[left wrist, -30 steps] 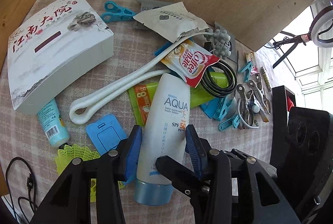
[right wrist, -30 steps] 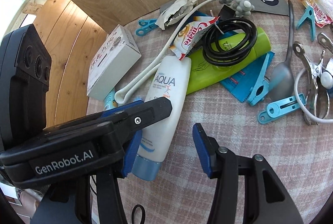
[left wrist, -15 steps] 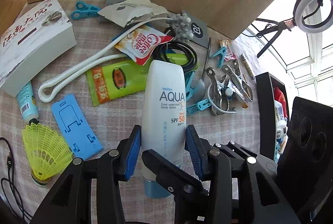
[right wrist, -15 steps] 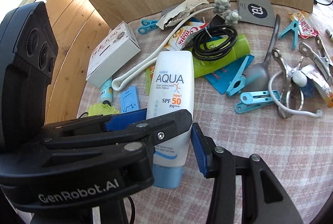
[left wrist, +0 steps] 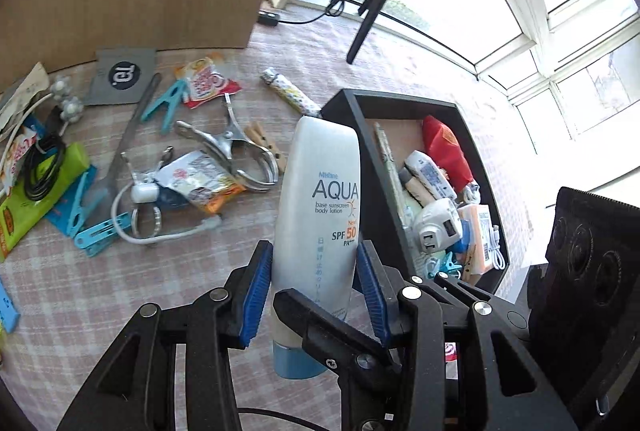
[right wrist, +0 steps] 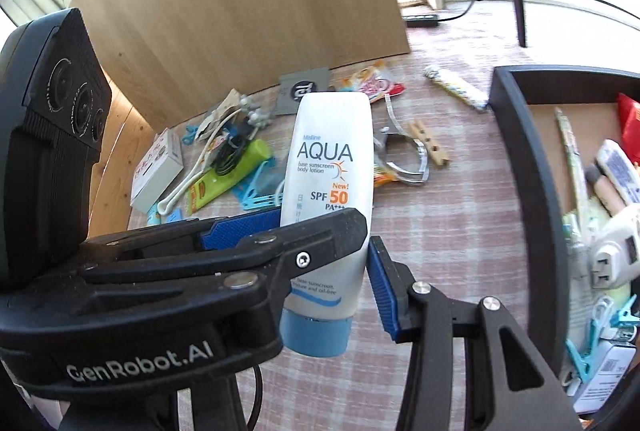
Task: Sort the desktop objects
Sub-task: 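Carry the AQUA bottle into the black tray and open the left tool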
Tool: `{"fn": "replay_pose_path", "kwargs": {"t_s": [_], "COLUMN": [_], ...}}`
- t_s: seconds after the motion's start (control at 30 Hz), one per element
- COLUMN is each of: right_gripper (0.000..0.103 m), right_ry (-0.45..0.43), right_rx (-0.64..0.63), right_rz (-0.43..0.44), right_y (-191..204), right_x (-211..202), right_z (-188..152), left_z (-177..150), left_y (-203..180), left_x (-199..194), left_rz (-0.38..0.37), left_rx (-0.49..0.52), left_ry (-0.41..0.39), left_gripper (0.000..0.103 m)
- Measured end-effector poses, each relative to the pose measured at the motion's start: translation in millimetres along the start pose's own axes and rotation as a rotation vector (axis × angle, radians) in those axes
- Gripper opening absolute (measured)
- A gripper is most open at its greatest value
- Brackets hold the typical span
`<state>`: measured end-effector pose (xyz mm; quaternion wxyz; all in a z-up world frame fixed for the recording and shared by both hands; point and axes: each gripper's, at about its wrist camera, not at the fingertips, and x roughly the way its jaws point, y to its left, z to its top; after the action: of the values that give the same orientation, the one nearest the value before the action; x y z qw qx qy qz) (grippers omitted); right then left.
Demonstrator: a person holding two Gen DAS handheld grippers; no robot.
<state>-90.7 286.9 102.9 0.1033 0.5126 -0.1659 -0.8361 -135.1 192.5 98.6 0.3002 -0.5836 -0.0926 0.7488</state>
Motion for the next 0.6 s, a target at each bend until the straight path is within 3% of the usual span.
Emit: {"fn": "replay_pose_path", "kwargs": {"t_s": [0.33,0.37,0.47,0.6], "right_gripper": [0.045,0.045,0.059,0.060], "right_ry": [-0.105,-0.110,-0.150,-0.193], "right_rx": [0.182,0.194,0.229,0.245], "right_rz": [-0.135,-0.156,-0.241,-0.267], "right_y": [-120.7,-127.5,-146.6,-154.6], "right_x": [-89.2,-95.9,-115.4,-130.8], "right_z": [-29.0,-32.4,-39.0,-44.6], "left_z": [-3.9,-5.1,-7.6,-9.9], "left_y": [-152.2,-162.8,-183.0,-186.1], "left_x": [64.7,67.4,64.2,47.3], "left_rz": [-0.057,-0.042,-0.007,0.052], "left_rx": [0.246,0.265,0.311,0.356], "left_ry": [0.092,0.089,0.046,-0.025], "left_gripper": [0.040,0.043,0.046,0.046]}}
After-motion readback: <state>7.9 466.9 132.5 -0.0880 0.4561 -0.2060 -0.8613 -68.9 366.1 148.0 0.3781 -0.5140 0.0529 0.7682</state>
